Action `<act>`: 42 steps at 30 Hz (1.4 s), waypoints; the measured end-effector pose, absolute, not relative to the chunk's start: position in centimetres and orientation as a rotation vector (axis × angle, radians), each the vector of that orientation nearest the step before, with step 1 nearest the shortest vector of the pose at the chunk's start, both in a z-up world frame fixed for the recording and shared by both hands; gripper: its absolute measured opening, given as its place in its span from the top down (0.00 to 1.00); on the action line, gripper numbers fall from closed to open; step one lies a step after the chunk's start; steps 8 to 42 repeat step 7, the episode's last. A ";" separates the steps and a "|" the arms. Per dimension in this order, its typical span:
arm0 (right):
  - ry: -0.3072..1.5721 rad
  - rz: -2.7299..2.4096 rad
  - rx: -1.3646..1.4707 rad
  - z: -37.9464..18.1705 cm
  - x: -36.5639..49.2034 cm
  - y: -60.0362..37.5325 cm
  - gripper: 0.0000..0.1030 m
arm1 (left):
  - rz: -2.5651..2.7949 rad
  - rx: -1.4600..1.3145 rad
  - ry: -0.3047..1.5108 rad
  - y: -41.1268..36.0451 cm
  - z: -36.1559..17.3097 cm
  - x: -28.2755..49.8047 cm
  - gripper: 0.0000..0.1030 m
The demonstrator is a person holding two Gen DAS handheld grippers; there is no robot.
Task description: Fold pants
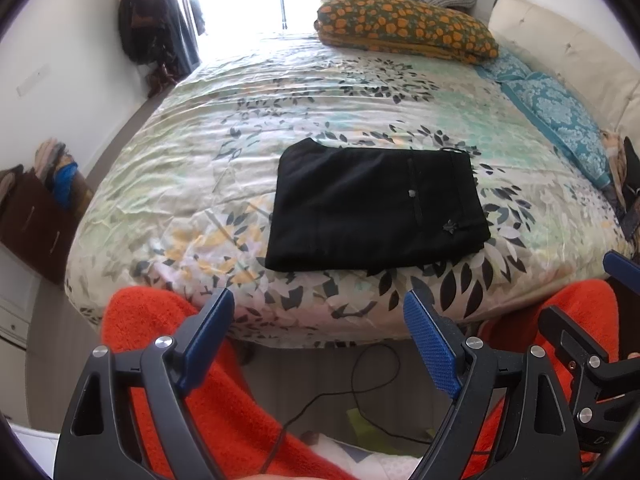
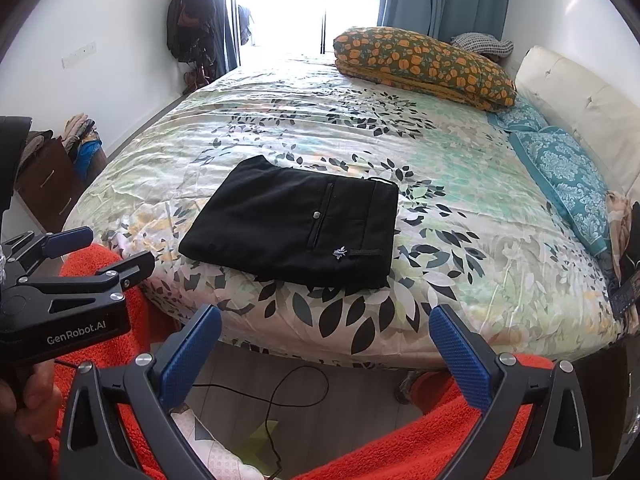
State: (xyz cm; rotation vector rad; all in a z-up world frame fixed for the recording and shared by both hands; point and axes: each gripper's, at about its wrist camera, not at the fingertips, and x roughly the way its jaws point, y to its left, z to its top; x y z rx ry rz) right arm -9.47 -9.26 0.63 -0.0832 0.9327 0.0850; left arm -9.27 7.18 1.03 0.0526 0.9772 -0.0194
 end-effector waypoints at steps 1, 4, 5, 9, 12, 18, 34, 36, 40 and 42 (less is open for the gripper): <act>0.936 0.085 -0.083 0.5 -9.4 -9.2 0.00 | -0.019 0.054 0.977 7.1 1.0 -9.3 0.14; 0.941 0.083 -0.085 0.3 -9.3 -9.2 0.00 | -0.018 0.051 0.978 7.2 0.9 -9.3 0.14; 0.940 0.083 -0.085 0.3 -9.3 -9.2 0.00 | -0.019 0.046 0.978 7.2 0.8 -9.4 0.14; 0.937 0.081 -0.085 0.3 -9.3 -9.3 0.00 | -0.019 0.041 0.977 7.4 0.8 -9.3 0.14; 0.937 0.081 -0.085 0.3 -9.3 -9.3 0.00 | -0.019 0.041 0.977 7.4 0.8 -9.3 0.14; 0.937 0.081 -0.085 0.3 -9.3 -9.3 0.00 | -0.019 0.041 0.977 7.4 0.8 -9.3 0.14; 0.937 0.081 -0.085 0.3 -9.3 -9.3 0.00 | -0.019 0.041 0.977 7.4 0.8 -9.3 0.14; 0.937 0.081 -0.085 0.3 -9.3 -9.3 0.00 | -0.019 0.041 0.977 7.4 0.8 -9.3 0.14; 0.937 0.081 -0.085 0.3 -9.3 -9.3 0.00 | -0.019 0.041 0.977 7.4 0.8 -9.3 0.14; 0.937 0.081 -0.085 0.3 -9.3 -9.3 0.00 | -0.019 0.041 0.977 7.4 0.8 -9.3 0.14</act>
